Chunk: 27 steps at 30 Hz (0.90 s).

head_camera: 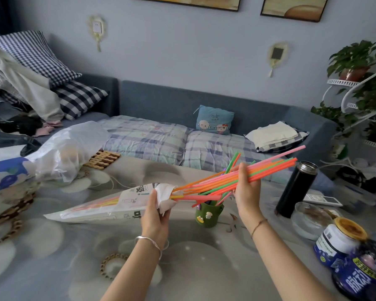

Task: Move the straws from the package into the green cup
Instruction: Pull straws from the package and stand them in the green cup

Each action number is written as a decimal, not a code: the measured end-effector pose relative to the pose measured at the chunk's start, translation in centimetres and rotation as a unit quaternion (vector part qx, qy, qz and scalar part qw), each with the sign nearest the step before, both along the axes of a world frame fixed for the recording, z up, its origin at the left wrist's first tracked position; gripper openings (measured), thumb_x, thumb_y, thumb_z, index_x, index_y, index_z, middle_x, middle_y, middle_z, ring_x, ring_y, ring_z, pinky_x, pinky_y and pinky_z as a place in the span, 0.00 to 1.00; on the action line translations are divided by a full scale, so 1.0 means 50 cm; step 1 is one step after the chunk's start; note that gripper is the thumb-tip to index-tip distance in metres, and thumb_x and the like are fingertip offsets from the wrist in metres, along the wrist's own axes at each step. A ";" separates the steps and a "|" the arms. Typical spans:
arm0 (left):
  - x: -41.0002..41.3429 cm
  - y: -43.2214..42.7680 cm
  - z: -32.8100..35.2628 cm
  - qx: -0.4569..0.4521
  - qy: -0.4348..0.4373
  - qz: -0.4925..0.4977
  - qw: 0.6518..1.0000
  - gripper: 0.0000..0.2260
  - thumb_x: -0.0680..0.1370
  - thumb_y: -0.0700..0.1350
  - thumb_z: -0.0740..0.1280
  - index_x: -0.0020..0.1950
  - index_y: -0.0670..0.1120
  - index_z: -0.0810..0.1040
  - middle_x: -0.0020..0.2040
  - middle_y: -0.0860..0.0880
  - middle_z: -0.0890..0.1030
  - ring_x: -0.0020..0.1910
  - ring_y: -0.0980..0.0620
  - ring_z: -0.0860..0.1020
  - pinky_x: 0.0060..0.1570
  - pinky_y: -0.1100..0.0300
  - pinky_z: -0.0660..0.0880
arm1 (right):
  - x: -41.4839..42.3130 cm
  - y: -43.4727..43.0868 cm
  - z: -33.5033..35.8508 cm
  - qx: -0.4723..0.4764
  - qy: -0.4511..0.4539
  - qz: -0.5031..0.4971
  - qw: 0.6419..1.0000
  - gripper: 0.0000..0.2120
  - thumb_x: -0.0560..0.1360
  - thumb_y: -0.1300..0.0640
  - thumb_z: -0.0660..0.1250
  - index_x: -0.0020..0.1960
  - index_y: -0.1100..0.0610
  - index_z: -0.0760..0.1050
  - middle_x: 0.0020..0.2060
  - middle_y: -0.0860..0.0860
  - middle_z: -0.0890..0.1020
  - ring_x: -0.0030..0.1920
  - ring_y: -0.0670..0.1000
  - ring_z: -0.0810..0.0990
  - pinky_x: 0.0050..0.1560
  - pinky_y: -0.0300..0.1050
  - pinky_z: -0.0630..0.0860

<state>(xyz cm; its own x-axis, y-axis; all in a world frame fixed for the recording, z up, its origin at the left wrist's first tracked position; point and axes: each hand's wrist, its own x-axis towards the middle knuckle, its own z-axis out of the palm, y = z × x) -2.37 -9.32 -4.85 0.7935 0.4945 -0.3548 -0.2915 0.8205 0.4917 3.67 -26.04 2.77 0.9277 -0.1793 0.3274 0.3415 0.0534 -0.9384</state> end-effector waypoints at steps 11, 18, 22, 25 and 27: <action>0.005 0.038 -0.001 -0.026 0.016 0.037 0.999 0.20 0.79 0.46 0.65 0.68 0.39 0.72 0.64 0.42 0.78 0.64 0.48 0.77 0.45 0.64 0.79 | 0.022 -0.056 0.041 -0.054 -0.072 -0.074 0.993 0.17 0.80 0.53 0.55 0.36 0.56 0.73 0.29 0.49 0.74 0.24 0.36 0.74 0.26 0.26 0.68; 0.013 0.039 -0.002 -0.010 -0.004 0.030 0.999 0.15 0.80 0.46 0.64 0.63 0.40 0.74 0.63 0.42 0.79 0.52 0.51 0.80 0.53 0.61 0.77 | 0.045 -0.077 0.062 -0.141 -0.097 -0.115 0.979 0.18 0.80 0.51 0.55 0.38 0.59 0.74 0.29 0.49 0.75 0.30 0.45 0.76 0.32 0.39 0.71; 0.017 0.040 -0.010 -0.010 0.000 0.029 1.000 0.17 0.79 0.46 0.64 0.66 0.39 0.73 0.65 0.41 0.78 0.59 0.48 0.79 0.54 0.59 0.77 | 0.052 -0.058 0.052 -0.169 -0.088 -0.094 0.977 0.19 0.80 0.50 0.55 0.39 0.61 0.74 0.27 0.50 0.74 0.28 0.47 0.75 0.29 0.39 0.71; 0.015 0.043 -0.011 0.002 0.003 0.027 1.000 0.14 0.80 0.45 0.64 0.61 0.39 0.75 0.63 0.42 0.78 0.58 0.48 0.79 0.57 0.57 0.76 | 0.056 -0.043 0.046 -0.202 -0.084 -0.078 0.973 0.19 0.80 0.49 0.55 0.38 0.61 0.74 0.25 0.48 0.74 0.24 0.44 0.75 0.24 0.32 0.70; 0.013 0.046 -0.010 0.005 -0.001 0.029 1.000 0.11 0.80 0.46 0.63 0.59 0.41 0.76 0.60 0.42 0.79 0.53 0.50 0.79 0.59 0.56 0.75 | 0.056 -0.038 0.047 -0.213 -0.079 -0.069 0.971 0.19 0.80 0.50 0.56 0.38 0.60 0.75 0.25 0.48 0.75 0.23 0.39 0.76 0.22 0.28 0.68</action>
